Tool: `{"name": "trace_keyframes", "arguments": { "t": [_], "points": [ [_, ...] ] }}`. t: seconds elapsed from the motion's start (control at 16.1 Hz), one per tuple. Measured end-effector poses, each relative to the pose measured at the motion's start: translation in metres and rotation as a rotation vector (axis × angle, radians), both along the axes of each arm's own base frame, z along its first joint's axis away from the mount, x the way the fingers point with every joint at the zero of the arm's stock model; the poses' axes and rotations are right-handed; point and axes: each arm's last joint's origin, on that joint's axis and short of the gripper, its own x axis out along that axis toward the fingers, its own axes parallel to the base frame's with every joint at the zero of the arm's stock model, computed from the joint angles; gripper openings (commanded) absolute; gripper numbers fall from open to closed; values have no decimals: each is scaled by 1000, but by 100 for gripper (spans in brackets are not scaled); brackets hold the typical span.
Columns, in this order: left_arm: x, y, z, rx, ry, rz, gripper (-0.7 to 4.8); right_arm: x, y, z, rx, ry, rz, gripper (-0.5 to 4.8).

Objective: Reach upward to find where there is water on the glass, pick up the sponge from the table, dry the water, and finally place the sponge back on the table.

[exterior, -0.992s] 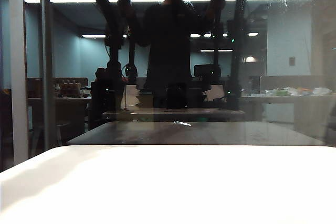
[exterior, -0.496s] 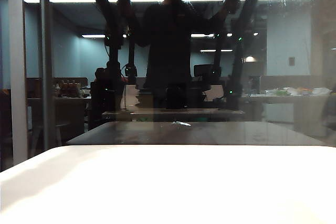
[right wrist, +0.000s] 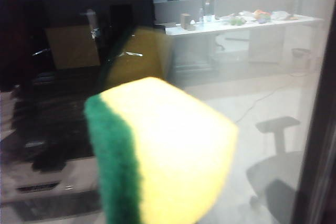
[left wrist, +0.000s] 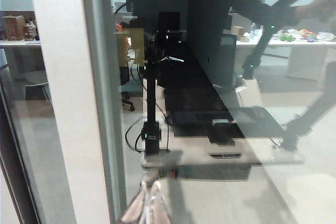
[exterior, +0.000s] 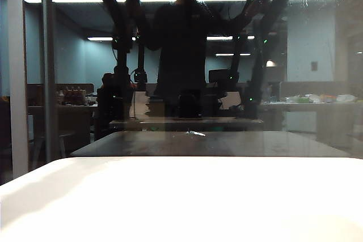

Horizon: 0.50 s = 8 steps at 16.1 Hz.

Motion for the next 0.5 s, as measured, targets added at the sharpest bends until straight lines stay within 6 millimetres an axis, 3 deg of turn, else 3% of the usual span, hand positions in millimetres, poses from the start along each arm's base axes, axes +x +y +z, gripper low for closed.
{"name": "trace_keyframes", "arguments": {
  "t": [0.12,0.5],
  "points": [
    [0,0,0,0,0,1,-5,2,9,0,-1,0,53,-9],
    [0,0,1,0,-8,0,-5,10,78,0,-4,-4,238,-9]
  ]
}}
